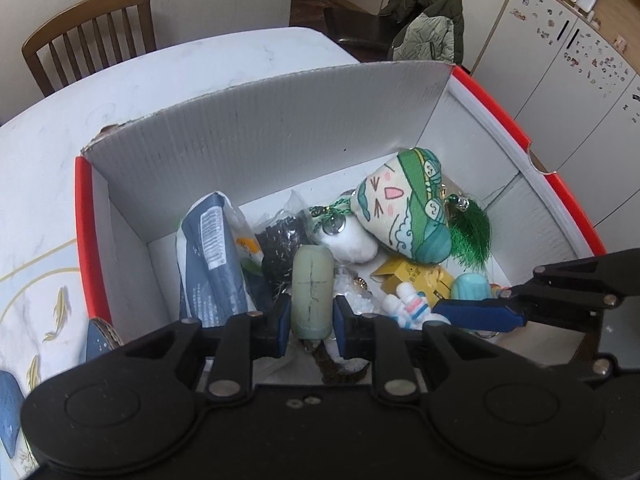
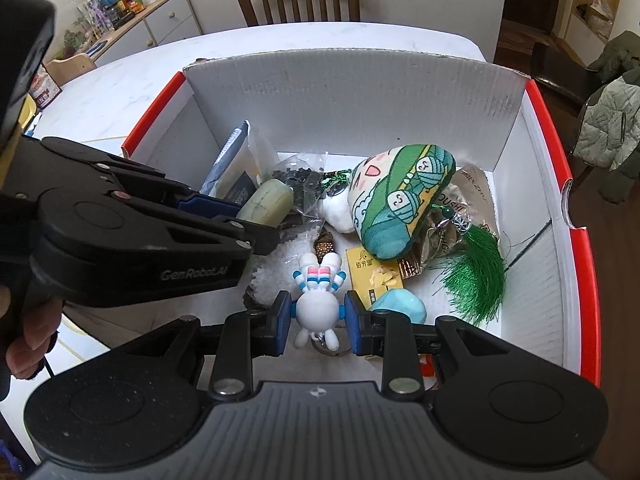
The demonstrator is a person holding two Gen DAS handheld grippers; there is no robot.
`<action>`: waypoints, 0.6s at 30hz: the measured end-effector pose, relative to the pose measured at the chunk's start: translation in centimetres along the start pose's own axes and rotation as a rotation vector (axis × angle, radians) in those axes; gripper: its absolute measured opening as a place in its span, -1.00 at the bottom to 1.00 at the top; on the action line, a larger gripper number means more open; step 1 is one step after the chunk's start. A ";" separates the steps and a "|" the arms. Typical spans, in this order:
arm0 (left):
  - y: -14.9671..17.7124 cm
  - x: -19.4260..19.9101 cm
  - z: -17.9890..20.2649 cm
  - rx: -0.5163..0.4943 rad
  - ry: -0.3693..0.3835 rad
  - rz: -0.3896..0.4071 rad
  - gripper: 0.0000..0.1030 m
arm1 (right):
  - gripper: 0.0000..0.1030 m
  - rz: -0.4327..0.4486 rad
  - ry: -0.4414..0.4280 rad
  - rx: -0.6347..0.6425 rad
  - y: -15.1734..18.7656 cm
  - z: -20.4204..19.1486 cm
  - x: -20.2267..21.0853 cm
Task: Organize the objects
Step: 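Open both tools to drop the green block and rabbit keychain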
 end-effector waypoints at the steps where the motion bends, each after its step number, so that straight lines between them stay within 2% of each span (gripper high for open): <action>1: 0.0 0.0 0.0 0.003 0.000 0.000 -0.54 | -0.45 0.003 -0.003 0.000 0.0 0.0 0.1; 6: 0.1 0.8 0.2 0.008 0.010 0.014 -0.45 | -0.45 0.026 -0.029 -0.001 -0.1 -0.1 1.4; 14: 0.6 3.7 0.1 0.014 0.016 0.091 -0.36 | -0.43 0.084 -0.020 0.012 0.1 -0.4 4.5; 17: 0.8 5.0 0.0 0.011 0.018 0.121 -0.28 | -0.28 0.105 -0.015 0.004 0.3 -0.7 5.7; 18: 0.9 5.5 -0.1 0.010 0.019 0.131 -0.17 | -0.18 0.115 -0.011 0.001 0.4 -0.7 6.2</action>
Point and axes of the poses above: each gripper's, at about its wrist camera, not at the fingertips, and x roughly against the way its jaws point, z to its right, y to its underside, the point moved 4 cm from there along -x, roughly the way its jaws point, and after that the axes turned 4 degrees about -y, right-handed, at the moved point
